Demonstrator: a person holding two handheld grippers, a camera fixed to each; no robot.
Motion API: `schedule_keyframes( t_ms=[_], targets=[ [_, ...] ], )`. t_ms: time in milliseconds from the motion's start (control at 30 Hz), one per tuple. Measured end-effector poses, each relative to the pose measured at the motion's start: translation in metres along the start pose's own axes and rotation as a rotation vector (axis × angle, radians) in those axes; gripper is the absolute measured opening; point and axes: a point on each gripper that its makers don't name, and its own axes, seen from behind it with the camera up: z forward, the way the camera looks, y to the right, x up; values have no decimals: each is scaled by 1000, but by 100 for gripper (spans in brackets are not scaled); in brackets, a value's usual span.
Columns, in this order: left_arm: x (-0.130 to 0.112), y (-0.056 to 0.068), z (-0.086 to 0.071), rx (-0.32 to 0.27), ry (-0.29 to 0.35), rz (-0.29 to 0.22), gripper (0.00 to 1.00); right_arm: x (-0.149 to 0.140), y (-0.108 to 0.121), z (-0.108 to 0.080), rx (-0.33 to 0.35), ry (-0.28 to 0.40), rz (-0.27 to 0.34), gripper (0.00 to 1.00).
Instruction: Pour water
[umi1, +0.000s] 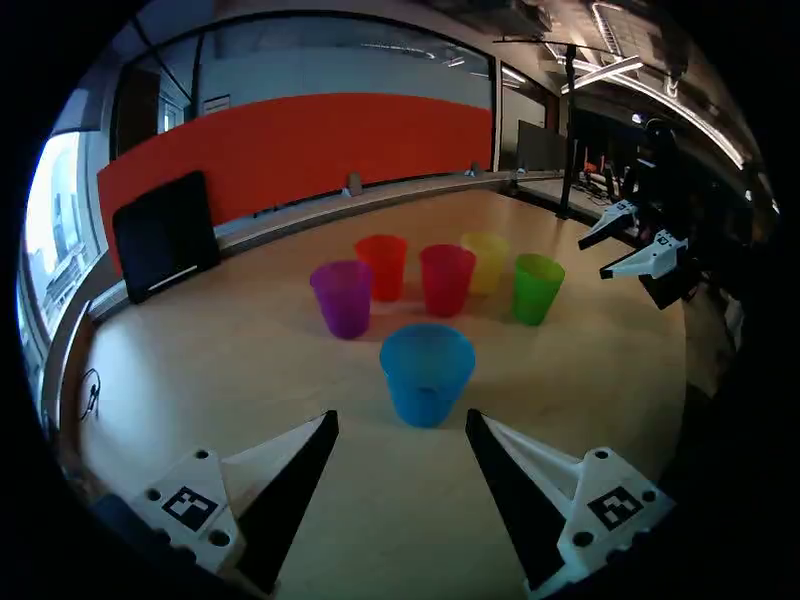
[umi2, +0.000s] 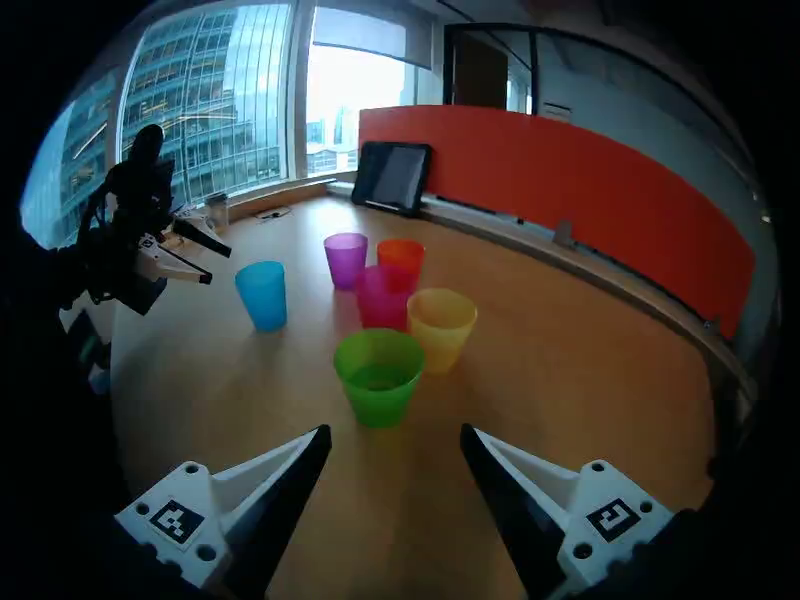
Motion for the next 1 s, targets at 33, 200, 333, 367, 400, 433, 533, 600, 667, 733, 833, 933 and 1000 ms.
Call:
schedule_keyframes(
  t_ms=[33,200,333,367,400,433,533,600,667,733,833,933,1000],
  targets=[
    [0,0,-1,2,3,0,95,1,0,-1,-1,4,0,100],
    [2,-3,-6,22,21,0,95,6,-1,-2,-13,22,-2,100],
    [7,-10,-10,61,48,-4,95,11,0,-4,-31,50,3,100],
    [8,-13,-11,74,55,-6,95,13,0,-4,-36,58,5,100],
    [10,-16,-12,93,66,-11,95,15,2,-5,-47,69,10,100],
    [13,-20,-13,111,77,-15,95,17,4,-5,-57,78,14,100],
    [22,-30,-19,170,124,-31,95,24,10,-6,-96,112,28,100],
    [29,-38,-24,214,165,-44,95,31,14,-7,-124,141,39,100],
    [35,-46,-29,259,206,-60,95,38,17,-9,-151,172,49,100],
    [42,-53,-35,308,248,-81,95,46,21,-11,-182,207,66,100],
    [53,-60,-43,368,313,-112,95,59,30,-16,-235,261,95,100],
    [63,-65,-52,430,377,-144,95,71,43,-23,-303,321,128,100],
    [68,-70,-59,475,414,-162,95,78,53,-29,-355,361,148,100]
  ],
)
